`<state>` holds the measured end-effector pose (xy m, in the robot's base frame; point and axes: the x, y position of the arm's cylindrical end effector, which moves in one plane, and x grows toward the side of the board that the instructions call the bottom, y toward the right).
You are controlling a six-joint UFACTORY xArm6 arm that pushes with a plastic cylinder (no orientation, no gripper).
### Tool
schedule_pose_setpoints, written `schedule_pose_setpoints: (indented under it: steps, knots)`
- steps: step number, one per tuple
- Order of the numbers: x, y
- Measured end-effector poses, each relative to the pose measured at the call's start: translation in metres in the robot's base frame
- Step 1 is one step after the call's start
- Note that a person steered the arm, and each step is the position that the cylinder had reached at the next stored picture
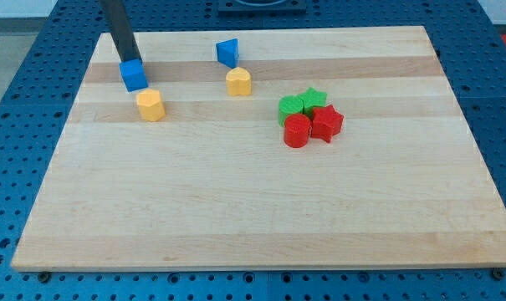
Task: Slide the blue cube to the top of the yellow hexagon
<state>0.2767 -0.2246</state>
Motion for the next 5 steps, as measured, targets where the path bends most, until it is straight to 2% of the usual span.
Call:
schedule_pose_setpoints:
  steps: [2, 5]
  knots:
    - [0.007, -0.026]
    - [0.021, -0.018]
